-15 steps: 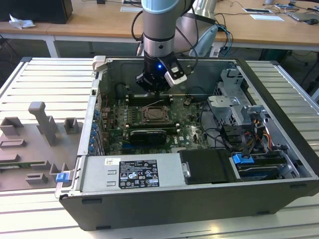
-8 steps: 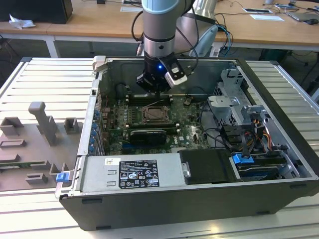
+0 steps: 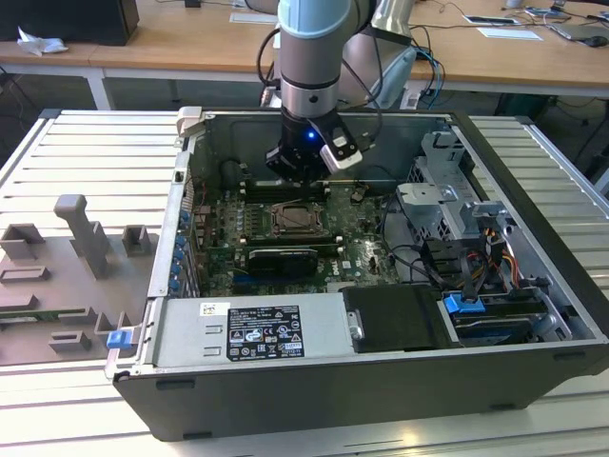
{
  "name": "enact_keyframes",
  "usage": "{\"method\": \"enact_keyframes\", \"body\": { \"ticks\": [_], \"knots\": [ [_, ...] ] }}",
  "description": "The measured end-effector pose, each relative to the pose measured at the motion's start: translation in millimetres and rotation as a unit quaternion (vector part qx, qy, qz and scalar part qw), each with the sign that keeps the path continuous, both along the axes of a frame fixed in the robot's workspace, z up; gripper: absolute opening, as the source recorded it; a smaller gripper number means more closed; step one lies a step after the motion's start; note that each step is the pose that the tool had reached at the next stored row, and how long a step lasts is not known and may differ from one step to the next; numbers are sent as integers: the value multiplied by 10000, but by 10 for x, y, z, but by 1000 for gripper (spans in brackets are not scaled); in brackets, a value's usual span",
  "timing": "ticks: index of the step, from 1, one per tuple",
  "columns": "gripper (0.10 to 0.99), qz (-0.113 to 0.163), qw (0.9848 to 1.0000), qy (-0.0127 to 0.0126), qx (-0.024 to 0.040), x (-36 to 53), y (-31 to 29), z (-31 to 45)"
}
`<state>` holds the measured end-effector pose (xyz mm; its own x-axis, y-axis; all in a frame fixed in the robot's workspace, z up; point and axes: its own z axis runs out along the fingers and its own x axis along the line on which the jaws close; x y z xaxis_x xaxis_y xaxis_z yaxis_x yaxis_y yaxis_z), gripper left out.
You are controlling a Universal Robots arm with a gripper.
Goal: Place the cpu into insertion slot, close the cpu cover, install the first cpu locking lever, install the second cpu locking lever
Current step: 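Install the first cpu locking lever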
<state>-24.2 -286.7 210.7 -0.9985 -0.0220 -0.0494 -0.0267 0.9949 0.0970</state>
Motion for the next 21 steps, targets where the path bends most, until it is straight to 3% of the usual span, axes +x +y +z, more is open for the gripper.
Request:
{"method": "enact_keyframes", "body": {
  "ticks": [6, 10, 21],
  "knots": [
    [106, 2, 10000, 0, -5, 1, 0, -64],
    [106, 1, 10000, 0, -49, 0, 0, -68],
    [106, 0, 10000, 0, -51, 0, -10, -71]
  ]
}}
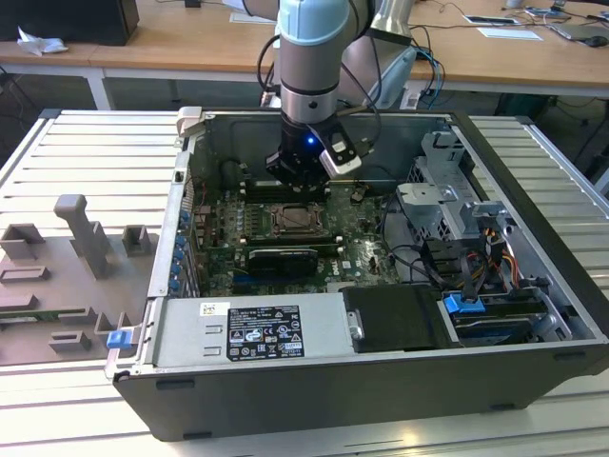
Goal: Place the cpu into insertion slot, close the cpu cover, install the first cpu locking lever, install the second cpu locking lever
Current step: 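Install the first cpu locking lever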
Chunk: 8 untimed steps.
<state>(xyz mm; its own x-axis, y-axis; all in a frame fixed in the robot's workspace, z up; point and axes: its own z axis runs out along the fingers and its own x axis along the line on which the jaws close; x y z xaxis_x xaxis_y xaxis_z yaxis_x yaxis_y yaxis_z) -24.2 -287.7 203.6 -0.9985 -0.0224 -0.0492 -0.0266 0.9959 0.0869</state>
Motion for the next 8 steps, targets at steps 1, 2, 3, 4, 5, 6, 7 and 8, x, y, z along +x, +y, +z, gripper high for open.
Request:
{"method": "enact_keyframes", "body": {
  "ticks": [1, 2, 3, 4, 5, 6, 7, 8],
  "knots": [
    [106, 0, 10000, 0, -1, 0, -2, 0],
    [106, 0, 10000, 0, -1, 0, -4, -1],
    [106, 0, 10000, 0, -1, 0, -5, -2],
    [106, 0, 10000, 0, -2, 0, -8, -3],
    [106, 0, 10000, 0, -2, 0, -9, -4],
    [106, -1, 10000, 1, -3, 0, -10, -5],
    [106, 0, 10000, 1, -3, 0, -11, -7],
    [106, 0, 10000, 0, -4, 0, -13, -9]
  ]
}}
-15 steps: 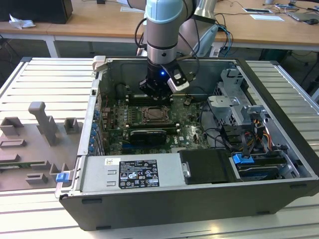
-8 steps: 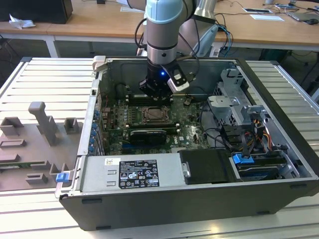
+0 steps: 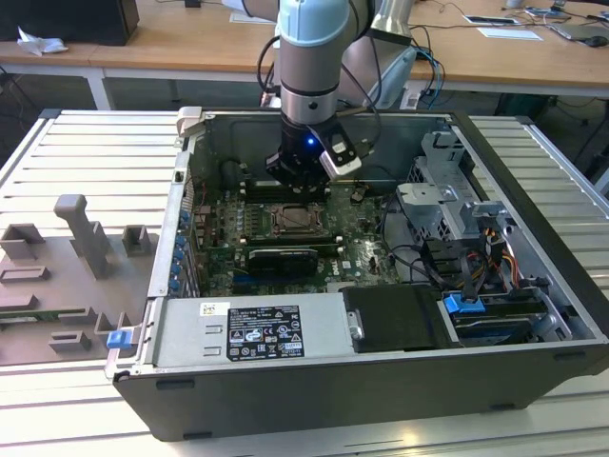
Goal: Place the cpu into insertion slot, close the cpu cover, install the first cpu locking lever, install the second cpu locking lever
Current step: 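Install the first cpu locking lever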
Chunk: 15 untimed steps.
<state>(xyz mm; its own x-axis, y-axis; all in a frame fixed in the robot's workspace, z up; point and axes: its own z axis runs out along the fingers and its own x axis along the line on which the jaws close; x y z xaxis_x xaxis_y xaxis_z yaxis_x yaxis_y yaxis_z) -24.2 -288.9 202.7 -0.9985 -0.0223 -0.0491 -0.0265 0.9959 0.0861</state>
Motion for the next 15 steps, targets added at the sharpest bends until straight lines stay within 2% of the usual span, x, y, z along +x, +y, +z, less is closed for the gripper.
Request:
{"method": "enact_keyframes", "body": {
  "ticks": [10, 12, 14, 15],
  "knots": [
    [106, 0, 10000, -1, 0, 0, -1, -16],
    [106, 0, 10000, -2, 2, 1, -1, 12],
    [106, 0, 10000, 0, -1, 0, -2, 97],
    [106, 1, 10000, 0, 0, 1, -5, 99]
  ]
}}
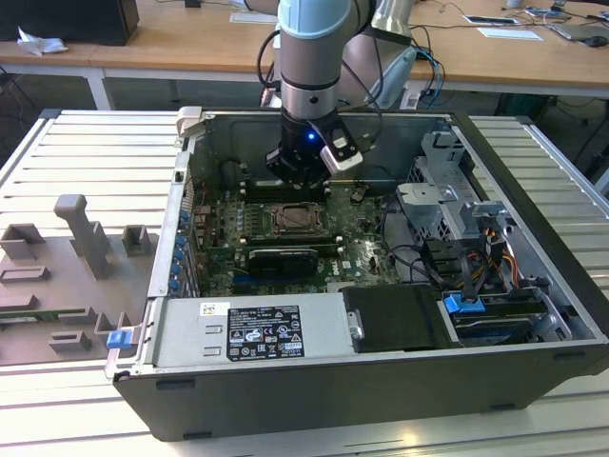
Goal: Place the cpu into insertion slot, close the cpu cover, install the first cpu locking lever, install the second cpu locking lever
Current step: 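Install the first cpu locking lever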
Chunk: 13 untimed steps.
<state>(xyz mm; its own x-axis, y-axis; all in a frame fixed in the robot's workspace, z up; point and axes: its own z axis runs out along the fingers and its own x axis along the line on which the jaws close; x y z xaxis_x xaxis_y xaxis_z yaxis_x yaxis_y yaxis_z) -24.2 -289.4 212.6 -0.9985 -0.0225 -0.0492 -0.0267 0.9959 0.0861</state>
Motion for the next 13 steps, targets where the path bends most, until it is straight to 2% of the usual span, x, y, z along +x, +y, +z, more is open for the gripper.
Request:
{"method": "enact_keyframes", "body": {
  "ticks": [7, 13],
  "knots": [
    [106, -1, 10000, 0, -1, 0, -63, 1],
    [106, -1, 10000, 0, -1, 0, -92, 1]
  ]
}}
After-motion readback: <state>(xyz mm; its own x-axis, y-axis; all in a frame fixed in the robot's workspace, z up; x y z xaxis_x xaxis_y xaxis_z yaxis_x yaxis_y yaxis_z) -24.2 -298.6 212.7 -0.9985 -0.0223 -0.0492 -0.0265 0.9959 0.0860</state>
